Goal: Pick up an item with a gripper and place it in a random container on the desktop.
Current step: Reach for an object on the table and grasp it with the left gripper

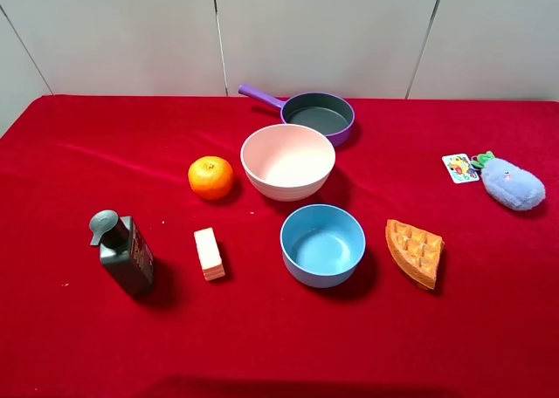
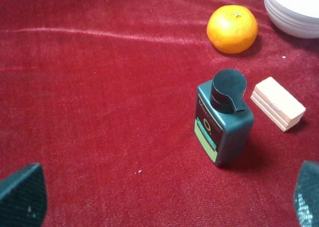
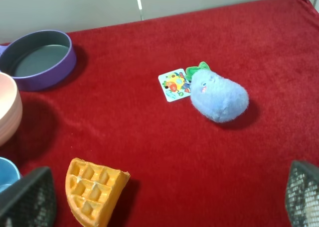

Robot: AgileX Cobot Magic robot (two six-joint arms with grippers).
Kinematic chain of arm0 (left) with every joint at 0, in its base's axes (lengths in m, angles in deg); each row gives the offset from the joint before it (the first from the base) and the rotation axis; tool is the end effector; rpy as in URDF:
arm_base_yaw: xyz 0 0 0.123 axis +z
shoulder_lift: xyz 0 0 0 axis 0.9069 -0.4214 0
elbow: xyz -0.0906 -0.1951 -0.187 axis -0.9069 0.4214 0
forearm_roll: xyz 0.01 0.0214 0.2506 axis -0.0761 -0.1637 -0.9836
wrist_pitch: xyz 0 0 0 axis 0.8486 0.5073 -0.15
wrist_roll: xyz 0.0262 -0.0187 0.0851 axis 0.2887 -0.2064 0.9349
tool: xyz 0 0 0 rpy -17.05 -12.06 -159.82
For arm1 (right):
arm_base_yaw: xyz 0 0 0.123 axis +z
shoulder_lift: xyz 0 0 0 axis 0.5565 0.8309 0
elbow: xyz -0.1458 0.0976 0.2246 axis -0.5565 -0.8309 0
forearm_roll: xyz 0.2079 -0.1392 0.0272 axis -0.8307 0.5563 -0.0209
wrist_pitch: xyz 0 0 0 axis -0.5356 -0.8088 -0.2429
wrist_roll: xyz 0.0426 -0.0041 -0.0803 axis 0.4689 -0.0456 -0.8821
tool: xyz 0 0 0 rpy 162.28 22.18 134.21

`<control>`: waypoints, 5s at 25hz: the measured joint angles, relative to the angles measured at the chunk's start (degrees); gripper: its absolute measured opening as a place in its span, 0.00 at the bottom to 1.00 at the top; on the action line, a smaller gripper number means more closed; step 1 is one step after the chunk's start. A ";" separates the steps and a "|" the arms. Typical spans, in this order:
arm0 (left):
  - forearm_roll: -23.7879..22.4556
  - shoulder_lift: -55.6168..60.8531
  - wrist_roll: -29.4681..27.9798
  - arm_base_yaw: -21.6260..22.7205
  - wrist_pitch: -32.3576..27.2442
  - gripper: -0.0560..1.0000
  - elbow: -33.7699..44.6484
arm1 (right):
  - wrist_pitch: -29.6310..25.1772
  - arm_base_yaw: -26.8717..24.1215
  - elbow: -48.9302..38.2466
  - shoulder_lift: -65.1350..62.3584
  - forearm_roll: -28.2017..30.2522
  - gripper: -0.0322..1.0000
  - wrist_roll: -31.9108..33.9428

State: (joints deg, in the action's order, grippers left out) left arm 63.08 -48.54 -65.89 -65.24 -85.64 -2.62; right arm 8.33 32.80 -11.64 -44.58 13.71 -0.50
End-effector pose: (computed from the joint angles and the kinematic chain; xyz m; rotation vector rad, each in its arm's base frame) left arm -0.0055 -0.0095 0.2766 0.2402 2.0248 -0.0023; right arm -0.0044 0.0005 0.2814 0.1078 1.9902 0.0545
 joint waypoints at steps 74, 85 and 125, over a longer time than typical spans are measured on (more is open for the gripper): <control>8.05 -43.03 -1.58 0.00 3.61 0.93 -8.72 | -0.02 0.00 0.00 0.00 0.00 0.70 0.00; 9.02 -44.17 -3.33 0.00 3.65 0.91 -8.72 | -0.02 0.00 0.00 0.00 -0.05 0.70 0.00; -8.89 -85.91 -38.93 -30.95 20.72 0.90 -14.48 | 0.01 0.00 0.00 0.00 -0.22 0.70 0.00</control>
State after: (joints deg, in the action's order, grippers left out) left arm 54.18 -134.44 -104.83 -96.19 -64.91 -17.10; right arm 8.34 32.80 -11.64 -44.58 13.50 -0.50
